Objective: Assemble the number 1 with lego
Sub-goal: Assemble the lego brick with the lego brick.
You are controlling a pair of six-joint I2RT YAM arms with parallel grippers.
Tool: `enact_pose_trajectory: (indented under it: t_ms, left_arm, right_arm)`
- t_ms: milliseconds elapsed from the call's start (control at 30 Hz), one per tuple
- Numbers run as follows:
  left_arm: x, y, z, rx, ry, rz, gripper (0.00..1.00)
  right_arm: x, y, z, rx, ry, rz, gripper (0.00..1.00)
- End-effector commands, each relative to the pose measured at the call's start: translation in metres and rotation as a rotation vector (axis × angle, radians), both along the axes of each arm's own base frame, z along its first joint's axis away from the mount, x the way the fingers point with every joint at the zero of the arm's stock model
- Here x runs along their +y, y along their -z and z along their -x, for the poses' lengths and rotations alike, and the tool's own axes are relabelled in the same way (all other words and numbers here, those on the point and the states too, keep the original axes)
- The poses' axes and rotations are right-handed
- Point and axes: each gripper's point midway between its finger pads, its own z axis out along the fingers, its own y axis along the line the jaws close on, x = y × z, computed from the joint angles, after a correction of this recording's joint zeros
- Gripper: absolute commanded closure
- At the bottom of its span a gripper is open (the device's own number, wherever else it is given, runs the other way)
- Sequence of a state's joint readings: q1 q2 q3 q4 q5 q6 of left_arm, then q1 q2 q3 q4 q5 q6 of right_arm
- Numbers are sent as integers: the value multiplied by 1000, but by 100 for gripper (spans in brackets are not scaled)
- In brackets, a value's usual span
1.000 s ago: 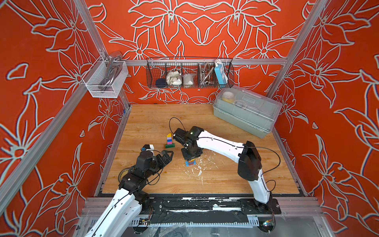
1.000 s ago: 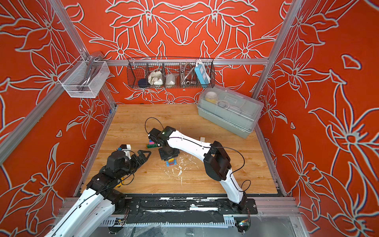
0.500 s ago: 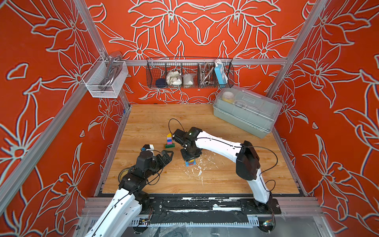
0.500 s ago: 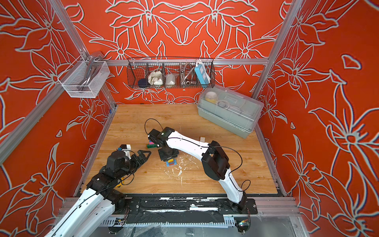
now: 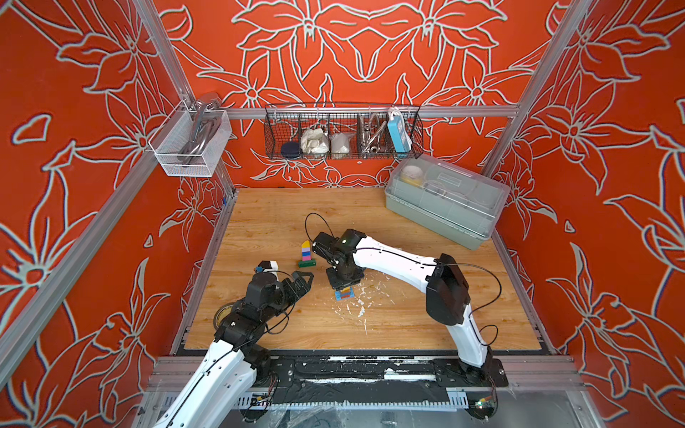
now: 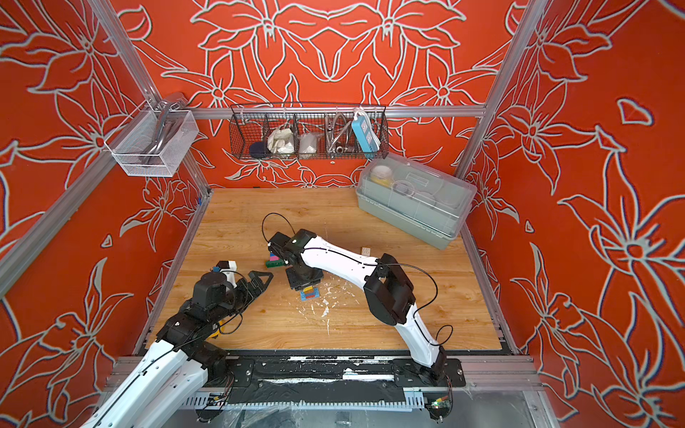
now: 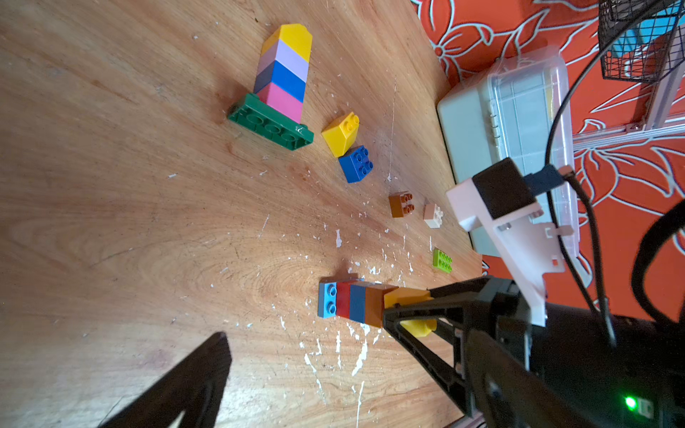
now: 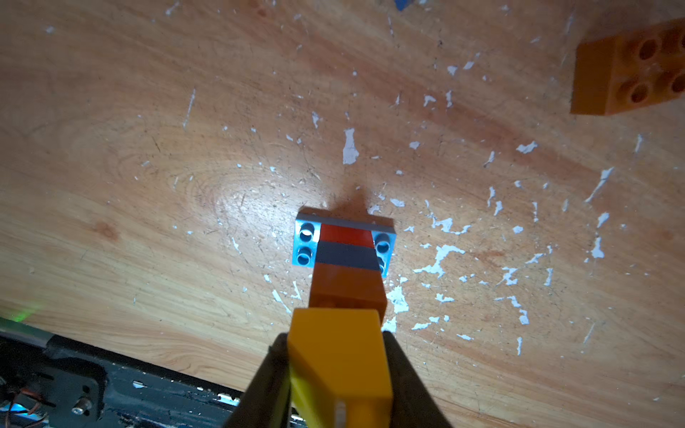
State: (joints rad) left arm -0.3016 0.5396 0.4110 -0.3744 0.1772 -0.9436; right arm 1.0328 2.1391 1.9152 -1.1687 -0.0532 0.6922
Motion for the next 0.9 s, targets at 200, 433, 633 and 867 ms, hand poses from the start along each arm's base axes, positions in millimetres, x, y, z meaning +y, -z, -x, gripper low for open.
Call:
enact_pose_trajectory:
  t_ms: [200,433,633,867]
  left_arm:
    - [2,3,0,10,-6,-4,1]
    - [1,4,0,13,-5,-2,1]
    - [1,3,1,7,-6,-1,1]
    - [2,3,1,5,-7,0,1]
  right_arm:
    - [-13,20,4,43,20,58,76]
    - [-18,20,9,57,28,76,76]
    - [-20,22,10,58,38,83,76]
    - [-13,27,16,76,57,62,76]
